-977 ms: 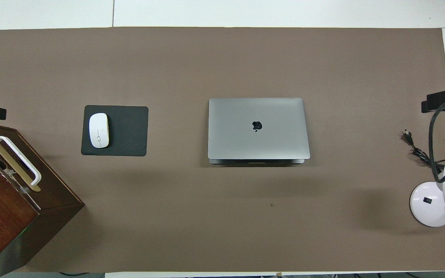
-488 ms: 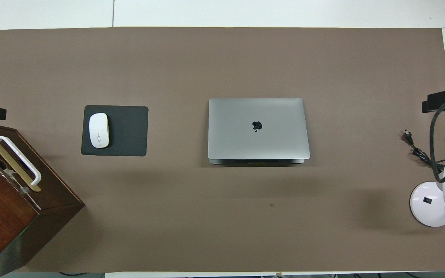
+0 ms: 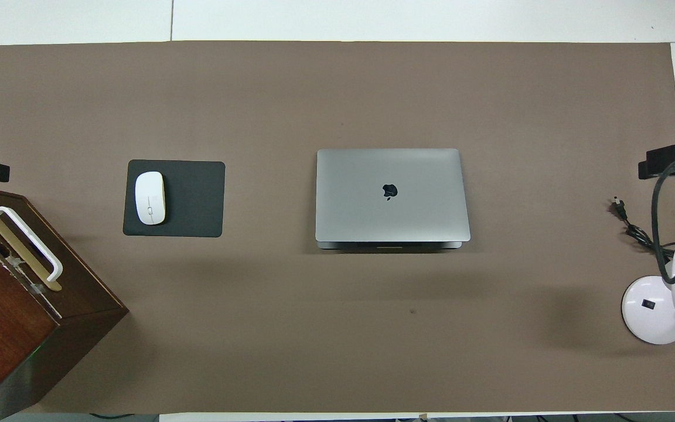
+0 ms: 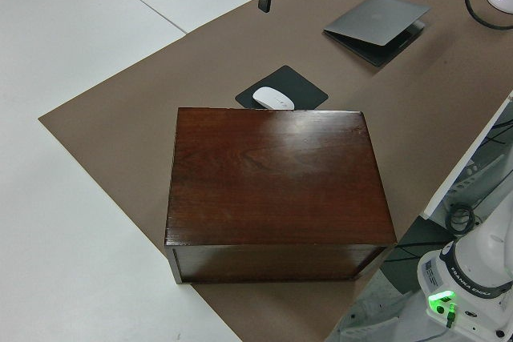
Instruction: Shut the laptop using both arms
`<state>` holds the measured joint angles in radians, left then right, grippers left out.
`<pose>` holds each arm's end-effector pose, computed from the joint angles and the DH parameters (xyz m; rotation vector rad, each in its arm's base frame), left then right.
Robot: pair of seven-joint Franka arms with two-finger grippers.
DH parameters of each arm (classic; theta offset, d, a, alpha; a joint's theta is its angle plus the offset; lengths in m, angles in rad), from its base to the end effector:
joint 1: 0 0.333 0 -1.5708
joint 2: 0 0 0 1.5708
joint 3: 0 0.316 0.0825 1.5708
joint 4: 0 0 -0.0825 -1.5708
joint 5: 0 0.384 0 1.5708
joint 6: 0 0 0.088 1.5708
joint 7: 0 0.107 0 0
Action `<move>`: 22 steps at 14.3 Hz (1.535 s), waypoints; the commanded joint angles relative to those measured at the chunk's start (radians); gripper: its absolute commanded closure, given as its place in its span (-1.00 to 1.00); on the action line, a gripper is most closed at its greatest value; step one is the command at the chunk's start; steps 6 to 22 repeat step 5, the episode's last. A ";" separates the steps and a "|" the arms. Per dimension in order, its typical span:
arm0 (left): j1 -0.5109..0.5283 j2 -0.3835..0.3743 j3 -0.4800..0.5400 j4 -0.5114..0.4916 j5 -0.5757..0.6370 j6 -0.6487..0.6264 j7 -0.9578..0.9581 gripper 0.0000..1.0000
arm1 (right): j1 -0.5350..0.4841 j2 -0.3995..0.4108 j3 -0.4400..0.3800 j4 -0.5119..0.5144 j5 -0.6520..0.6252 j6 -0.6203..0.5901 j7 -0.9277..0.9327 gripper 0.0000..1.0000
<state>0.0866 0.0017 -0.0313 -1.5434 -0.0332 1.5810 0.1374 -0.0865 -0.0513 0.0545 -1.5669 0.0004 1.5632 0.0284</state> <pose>0.5559 0.0273 0.6375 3.1087 -0.1281 0.0606 0.5378 -0.0163 0.6536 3.1368 -0.0947 0.0746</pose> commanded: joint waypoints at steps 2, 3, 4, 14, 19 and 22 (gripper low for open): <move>0.005 0.001 -0.004 0.013 0.010 -0.018 -0.012 -1.00 | -0.021 -0.010 0.008 -0.001 0.026 -0.037 0.010 -1.00; 0.005 0.001 -0.004 0.013 0.010 -0.018 -0.012 -1.00 | -0.021 -0.010 0.008 -0.001 0.026 -0.043 0.010 -1.00; 0.005 0.000 -0.004 0.013 0.012 -0.018 -0.012 -1.00 | -0.021 -0.010 0.008 -0.001 0.026 -0.046 0.010 -1.00; 0.005 0.001 -0.004 0.013 0.010 -0.018 -0.012 -1.00 | -0.021 -0.010 0.008 -0.001 0.026 -0.049 0.010 -1.00; 0.005 0.001 -0.004 0.013 0.010 -0.018 -0.012 -1.00 | -0.021 -0.010 0.008 -0.001 0.026 -0.049 0.010 -1.00; 0.005 0.001 -0.004 0.013 0.010 -0.018 -0.012 -1.00 | -0.021 -0.010 0.008 -0.001 0.026 -0.049 0.010 -1.00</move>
